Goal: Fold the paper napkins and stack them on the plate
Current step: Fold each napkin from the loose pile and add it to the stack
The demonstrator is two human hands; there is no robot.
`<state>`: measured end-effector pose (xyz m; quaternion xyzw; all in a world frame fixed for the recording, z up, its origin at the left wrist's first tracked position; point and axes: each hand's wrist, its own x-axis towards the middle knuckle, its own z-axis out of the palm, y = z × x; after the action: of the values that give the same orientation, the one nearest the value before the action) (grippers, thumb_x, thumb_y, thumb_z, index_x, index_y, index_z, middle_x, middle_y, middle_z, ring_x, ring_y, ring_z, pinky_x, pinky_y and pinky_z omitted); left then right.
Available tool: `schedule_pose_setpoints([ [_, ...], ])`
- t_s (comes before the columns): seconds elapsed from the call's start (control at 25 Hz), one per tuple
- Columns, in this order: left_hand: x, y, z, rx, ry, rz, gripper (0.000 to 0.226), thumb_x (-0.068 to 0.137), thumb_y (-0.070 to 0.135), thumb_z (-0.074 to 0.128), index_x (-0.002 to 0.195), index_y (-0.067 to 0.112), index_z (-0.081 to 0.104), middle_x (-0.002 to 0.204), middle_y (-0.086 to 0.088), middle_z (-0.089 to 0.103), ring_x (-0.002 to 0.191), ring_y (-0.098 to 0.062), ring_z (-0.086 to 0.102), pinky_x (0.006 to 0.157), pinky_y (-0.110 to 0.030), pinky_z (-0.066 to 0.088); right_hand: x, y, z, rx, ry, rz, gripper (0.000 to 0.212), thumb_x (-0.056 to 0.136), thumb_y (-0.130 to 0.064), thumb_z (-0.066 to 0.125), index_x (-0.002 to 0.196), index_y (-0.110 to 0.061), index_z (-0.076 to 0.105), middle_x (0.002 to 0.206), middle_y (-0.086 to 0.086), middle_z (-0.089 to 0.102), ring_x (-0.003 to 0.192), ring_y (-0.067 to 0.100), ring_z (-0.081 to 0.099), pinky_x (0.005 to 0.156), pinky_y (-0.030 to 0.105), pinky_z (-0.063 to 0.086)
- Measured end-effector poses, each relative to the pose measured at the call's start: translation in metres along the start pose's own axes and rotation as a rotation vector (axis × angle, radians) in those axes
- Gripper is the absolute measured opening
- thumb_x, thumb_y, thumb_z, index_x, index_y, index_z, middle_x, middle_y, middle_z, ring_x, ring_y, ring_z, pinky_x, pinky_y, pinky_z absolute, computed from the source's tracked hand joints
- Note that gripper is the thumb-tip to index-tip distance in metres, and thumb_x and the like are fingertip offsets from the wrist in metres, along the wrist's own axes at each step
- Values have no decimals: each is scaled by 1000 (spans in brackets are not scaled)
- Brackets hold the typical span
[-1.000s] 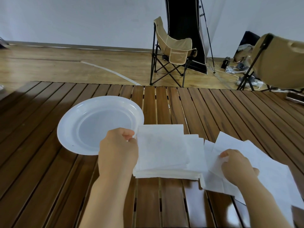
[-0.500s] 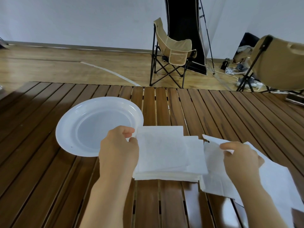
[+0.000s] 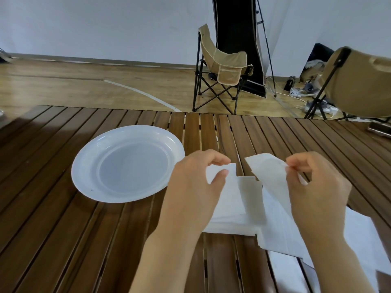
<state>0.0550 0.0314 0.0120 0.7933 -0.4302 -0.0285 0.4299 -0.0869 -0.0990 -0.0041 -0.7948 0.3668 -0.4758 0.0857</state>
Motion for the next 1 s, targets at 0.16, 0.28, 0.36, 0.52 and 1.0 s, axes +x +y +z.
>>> schedule_pose_setpoints([
  [0.16,2,4,9,-38,-40,70,24,88,44,59,112,43,56,107,30,58,101,13,50,77,3,31,-1,-26,-5,72,-49,-189,14,81,4,68,88,-8,66,82,-3,63,74,17,57,73,48,50],
  [0.28,3,4,13,-37,-16,93,23,87,45,58,109,38,59,106,23,60,96,7,52,79,2,32,-3,-41,-3,102,-102,-284,15,79,4,71,89,-8,67,82,0,66,73,21,59,68,44,51],
  [0.36,5,3,15,-31,46,107,21,87,46,58,103,33,62,103,20,60,93,2,54,80,-1,34,-3,-44,-1,132,-132,-313,17,78,1,73,92,-7,67,85,1,67,76,23,61,66,45,53],
  [0.52,9,4,8,-132,182,136,12,88,38,61,91,27,64,106,16,59,97,4,52,81,-1,37,-2,-40,-1,197,-226,-127,29,80,-18,75,104,-19,59,94,-11,61,84,6,58,74,34,53],
  [1.0,8,9,-7,-257,173,59,25,94,37,51,74,23,50,61,10,48,65,-8,49,57,-10,36,3,-32,-4,747,-372,665,43,88,-49,58,85,-7,68,91,17,62,88,35,56,85,49,50],
])
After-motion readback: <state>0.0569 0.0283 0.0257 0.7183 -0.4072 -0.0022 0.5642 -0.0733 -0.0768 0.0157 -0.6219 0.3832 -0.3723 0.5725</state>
